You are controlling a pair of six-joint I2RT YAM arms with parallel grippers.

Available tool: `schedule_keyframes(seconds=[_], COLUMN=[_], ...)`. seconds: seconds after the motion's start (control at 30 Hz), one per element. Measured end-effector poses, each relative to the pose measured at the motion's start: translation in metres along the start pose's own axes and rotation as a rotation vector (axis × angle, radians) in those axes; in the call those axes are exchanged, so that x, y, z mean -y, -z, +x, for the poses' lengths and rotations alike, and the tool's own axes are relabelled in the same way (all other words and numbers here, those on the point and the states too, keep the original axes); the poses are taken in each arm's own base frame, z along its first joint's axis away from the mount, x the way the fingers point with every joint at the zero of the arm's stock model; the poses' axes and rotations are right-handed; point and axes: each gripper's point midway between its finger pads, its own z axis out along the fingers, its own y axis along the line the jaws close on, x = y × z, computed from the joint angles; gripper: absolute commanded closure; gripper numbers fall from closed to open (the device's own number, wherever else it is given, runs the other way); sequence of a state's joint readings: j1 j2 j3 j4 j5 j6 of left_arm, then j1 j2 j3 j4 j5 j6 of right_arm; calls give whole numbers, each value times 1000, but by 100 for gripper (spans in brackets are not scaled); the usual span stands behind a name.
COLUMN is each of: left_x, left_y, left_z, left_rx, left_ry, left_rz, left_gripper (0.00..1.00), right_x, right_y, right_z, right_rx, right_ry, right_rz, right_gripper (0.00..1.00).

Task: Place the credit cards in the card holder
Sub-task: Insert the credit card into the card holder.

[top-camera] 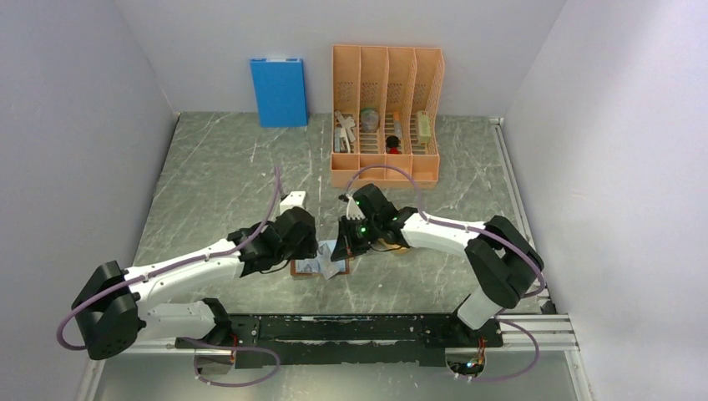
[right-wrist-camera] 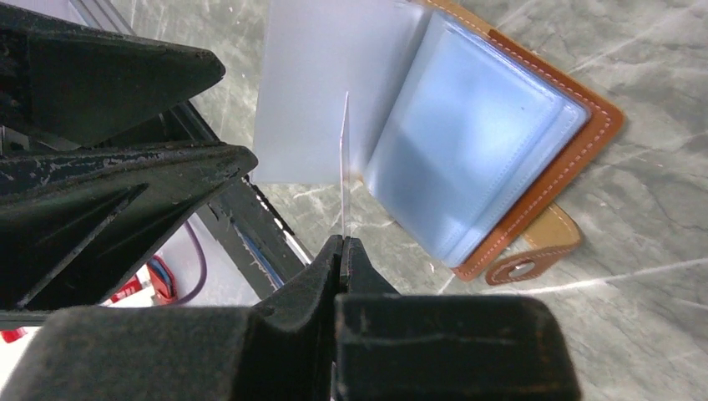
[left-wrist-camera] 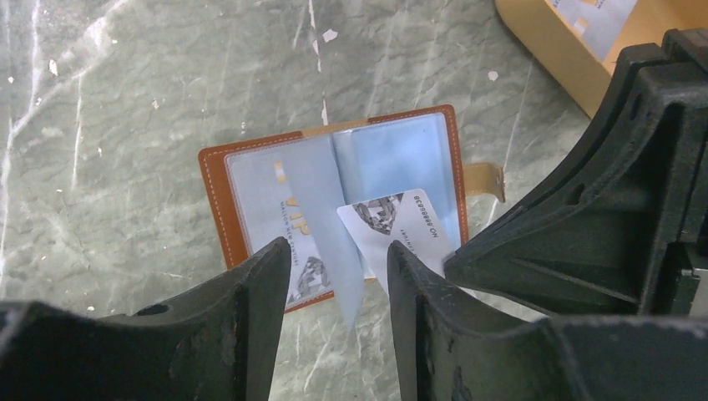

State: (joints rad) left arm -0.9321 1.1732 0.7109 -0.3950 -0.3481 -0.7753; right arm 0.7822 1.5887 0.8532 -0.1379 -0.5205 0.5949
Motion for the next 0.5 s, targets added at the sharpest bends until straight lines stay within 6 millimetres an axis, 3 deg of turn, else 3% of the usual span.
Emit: schedule_keyframes(seconds=[0.27,0.5], left_x=[-7,-40], left_y=[0,-19], left_z=[6,44], left_rx=[-1,-82], left_ry=[5,-36], left_rz=[-10,-125], left_gripper=[58,69], right_x=[-3,4], right_y=[-9,0], right_z=[-3,-4], right_rx=[18,92], right_ry=[-34,-99], right_rz=[17,50], right_gripper=[100,100])
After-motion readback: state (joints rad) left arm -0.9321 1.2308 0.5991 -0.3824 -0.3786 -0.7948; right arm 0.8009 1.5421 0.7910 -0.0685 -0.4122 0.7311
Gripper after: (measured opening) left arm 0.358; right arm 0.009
